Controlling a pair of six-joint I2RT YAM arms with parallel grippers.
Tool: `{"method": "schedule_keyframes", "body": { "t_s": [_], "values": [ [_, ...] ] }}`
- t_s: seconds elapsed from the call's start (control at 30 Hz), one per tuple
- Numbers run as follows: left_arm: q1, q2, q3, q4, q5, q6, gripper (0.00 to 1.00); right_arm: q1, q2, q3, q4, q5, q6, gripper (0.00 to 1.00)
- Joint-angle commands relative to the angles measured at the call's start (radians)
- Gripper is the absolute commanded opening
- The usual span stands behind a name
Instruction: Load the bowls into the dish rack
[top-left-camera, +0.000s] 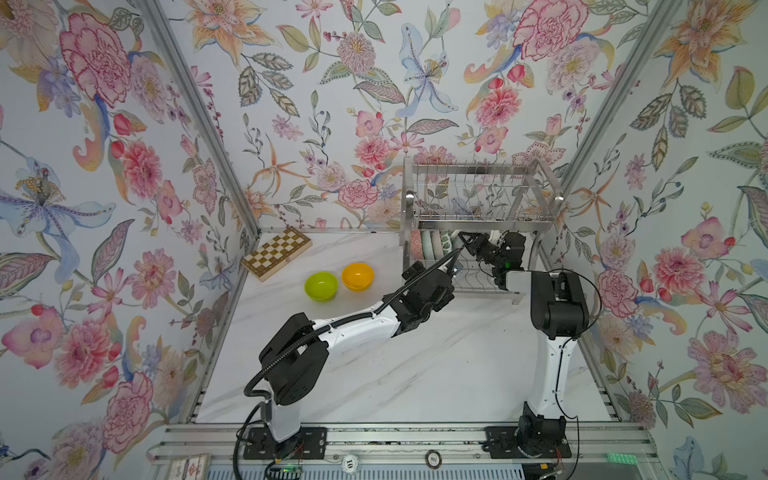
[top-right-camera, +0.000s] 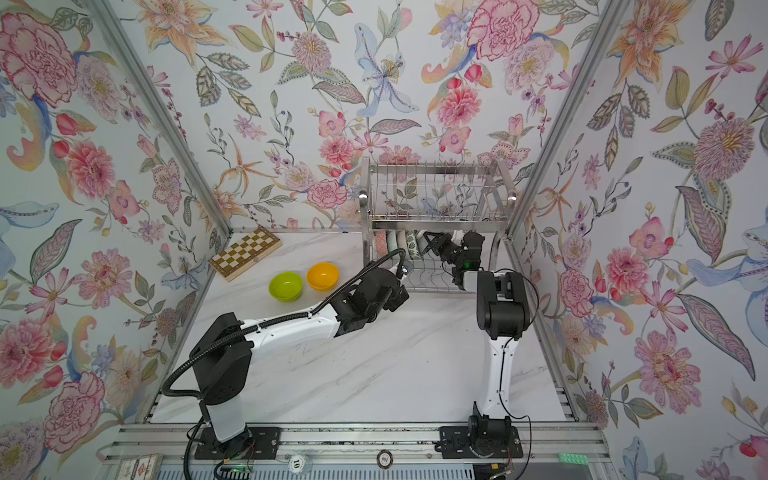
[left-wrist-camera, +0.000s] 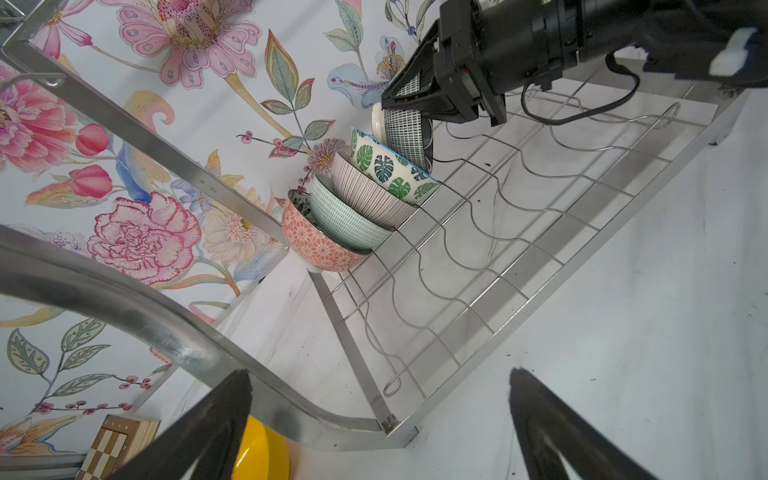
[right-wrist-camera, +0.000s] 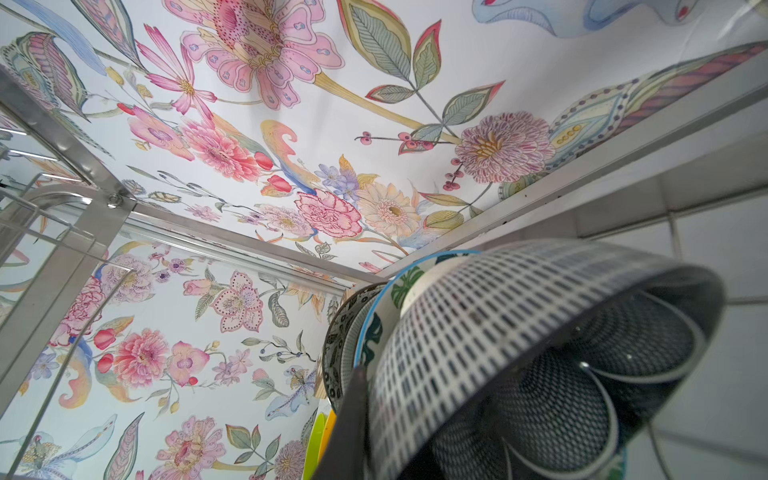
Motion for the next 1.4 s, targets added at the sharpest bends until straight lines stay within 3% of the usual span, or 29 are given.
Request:
{"method": "schedule_keyframes", "body": {
  "t_s": [0.0,1.37],
  "values": [
    [-0.008,-0.028,-0.003,0.017,-0.005,-0.003,0.99,-0.008,0.026,0.032,0.02,-0.025,0.011,0.07],
    [-0.006,-0.021,0.002,0.013,-0.004,-0.016,0.99,-0.01,0.04,0.056,0.016,-0.037,0.036,0.17]
  ]
}}
